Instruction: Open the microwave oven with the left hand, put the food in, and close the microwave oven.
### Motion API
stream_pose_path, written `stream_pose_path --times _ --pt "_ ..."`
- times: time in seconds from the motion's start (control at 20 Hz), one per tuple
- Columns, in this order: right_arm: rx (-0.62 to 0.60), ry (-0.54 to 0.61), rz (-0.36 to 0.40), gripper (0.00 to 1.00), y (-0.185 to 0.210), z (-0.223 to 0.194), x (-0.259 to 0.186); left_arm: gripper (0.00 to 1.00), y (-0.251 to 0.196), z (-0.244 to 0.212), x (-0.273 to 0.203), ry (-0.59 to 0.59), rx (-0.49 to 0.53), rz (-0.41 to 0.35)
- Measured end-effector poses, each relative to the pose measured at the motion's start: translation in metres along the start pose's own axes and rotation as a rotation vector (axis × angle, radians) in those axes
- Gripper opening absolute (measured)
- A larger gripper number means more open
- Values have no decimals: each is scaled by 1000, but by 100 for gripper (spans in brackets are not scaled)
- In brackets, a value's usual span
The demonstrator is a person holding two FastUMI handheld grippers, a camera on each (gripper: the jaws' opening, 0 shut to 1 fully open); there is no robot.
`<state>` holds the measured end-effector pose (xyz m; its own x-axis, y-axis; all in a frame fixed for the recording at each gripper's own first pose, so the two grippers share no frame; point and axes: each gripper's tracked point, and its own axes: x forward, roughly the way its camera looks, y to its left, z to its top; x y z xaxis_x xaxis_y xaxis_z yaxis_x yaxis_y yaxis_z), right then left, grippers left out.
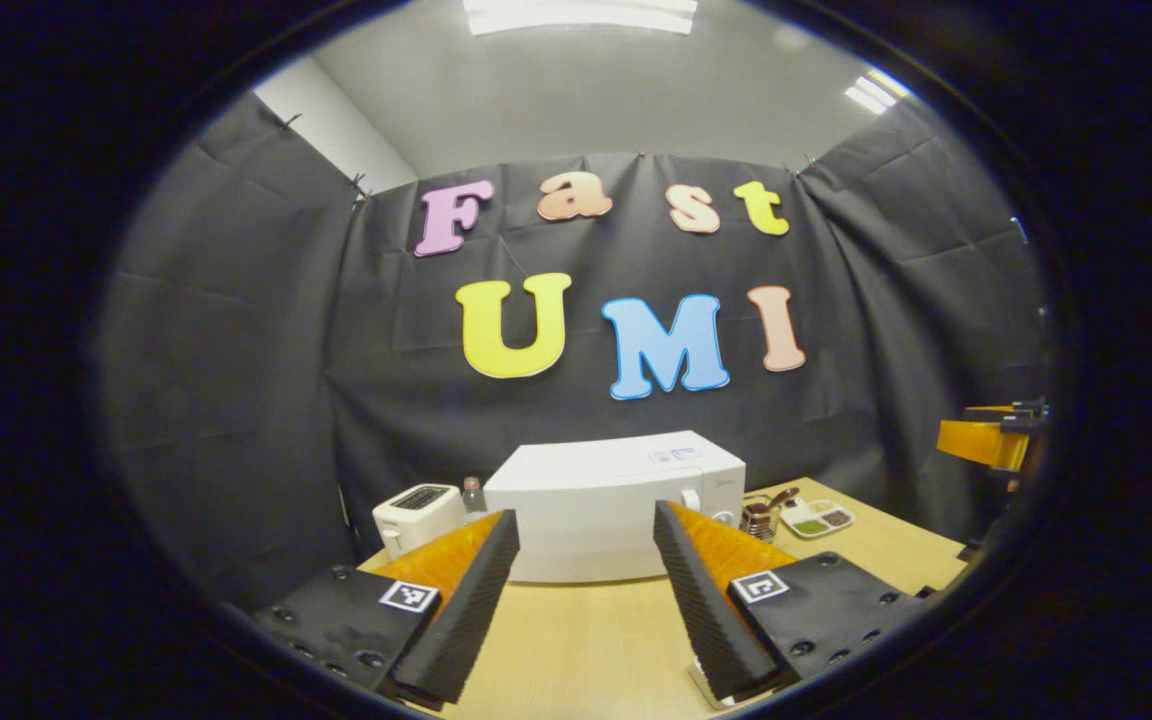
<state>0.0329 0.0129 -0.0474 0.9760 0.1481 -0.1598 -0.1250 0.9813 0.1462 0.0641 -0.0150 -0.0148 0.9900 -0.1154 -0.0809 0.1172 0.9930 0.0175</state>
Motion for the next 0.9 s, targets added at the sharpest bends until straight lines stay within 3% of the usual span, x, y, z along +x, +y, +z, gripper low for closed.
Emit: stream_pose_path --times 0.05,0.2,0.35,0.75,0.8,0.9 --pt "-15 -15 2 98 6 4 -3 100 6 3 0 -15 5 18" --pt "-54 -60 -10 98 18 13 -3 93 13 -5 2 -1 7 27" --pt "-51 -66 7 98 38 14 4 100 26 5 4 -23 4 45" --pt "-23 -80 47 97 71 28 20 100 51 32 -8 -96 52 79" --pt "-23 -78 54 97 75 29 21 93 52 32 -9 -101 42 78" --pt "-21 -82 59 98 79 33 23 93 58 31 -12 -102 33 81"
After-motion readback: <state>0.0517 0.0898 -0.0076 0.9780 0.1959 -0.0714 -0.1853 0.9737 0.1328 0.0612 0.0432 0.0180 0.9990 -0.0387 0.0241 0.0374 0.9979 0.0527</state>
